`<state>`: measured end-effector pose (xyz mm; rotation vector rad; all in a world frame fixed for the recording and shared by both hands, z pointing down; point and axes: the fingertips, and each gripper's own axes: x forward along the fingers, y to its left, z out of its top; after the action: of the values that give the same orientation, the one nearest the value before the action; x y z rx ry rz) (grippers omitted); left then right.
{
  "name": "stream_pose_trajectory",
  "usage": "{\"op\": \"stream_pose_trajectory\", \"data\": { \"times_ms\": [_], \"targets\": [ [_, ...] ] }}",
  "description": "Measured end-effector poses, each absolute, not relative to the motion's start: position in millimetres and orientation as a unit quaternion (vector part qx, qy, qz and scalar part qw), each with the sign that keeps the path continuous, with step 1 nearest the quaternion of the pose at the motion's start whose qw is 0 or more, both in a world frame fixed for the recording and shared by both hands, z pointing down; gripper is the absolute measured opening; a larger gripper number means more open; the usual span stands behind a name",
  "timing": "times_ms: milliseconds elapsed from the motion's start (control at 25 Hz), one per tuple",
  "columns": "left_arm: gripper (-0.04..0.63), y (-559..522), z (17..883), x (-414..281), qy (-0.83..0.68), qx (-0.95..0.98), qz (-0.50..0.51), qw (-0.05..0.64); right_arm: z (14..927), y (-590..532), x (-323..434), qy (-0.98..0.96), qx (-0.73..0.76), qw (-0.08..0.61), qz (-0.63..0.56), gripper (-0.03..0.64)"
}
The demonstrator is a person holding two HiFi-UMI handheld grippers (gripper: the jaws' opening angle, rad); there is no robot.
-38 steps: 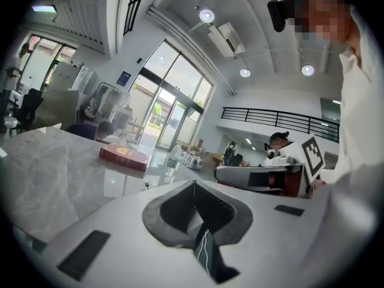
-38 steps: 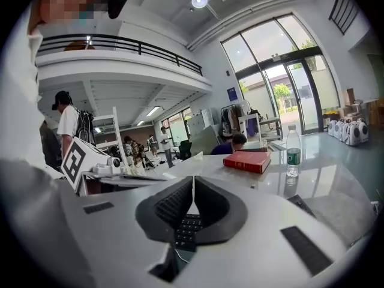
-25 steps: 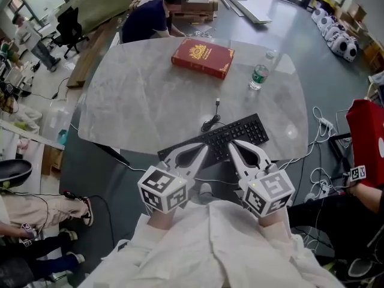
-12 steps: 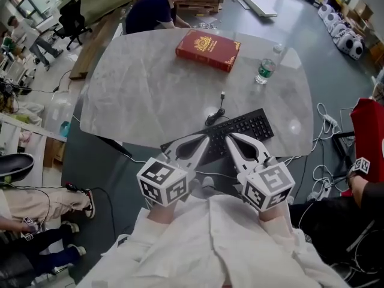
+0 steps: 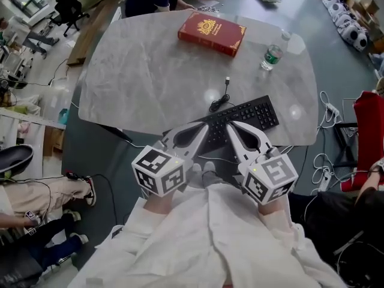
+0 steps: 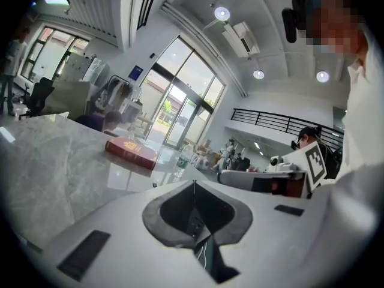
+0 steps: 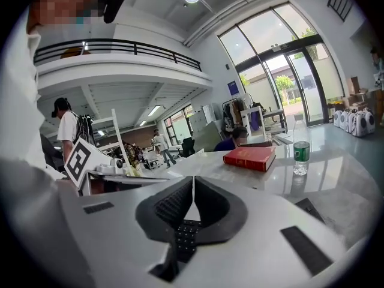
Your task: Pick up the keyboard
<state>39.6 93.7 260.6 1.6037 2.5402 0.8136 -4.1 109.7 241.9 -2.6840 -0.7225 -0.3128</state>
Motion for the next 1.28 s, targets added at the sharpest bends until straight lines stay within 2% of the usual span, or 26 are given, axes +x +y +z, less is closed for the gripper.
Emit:
{"op": "stream_pose_trajectory", "data": {
  "times_ms": [120, 1280],
  "targets": [
    [0.014, 93, 257, 46, 0.815, 0.518, 0.257, 0.029, 247, 110, -3, -0.259, -0.942, 0.179, -0.113, 0.034],
    [0.014, 58, 376, 87, 0.743, 0.537, 0.399, -0.006, 347, 95, 28, -0.223, -0.914, 0.283, -0.185, 0.034]
  ]
}}
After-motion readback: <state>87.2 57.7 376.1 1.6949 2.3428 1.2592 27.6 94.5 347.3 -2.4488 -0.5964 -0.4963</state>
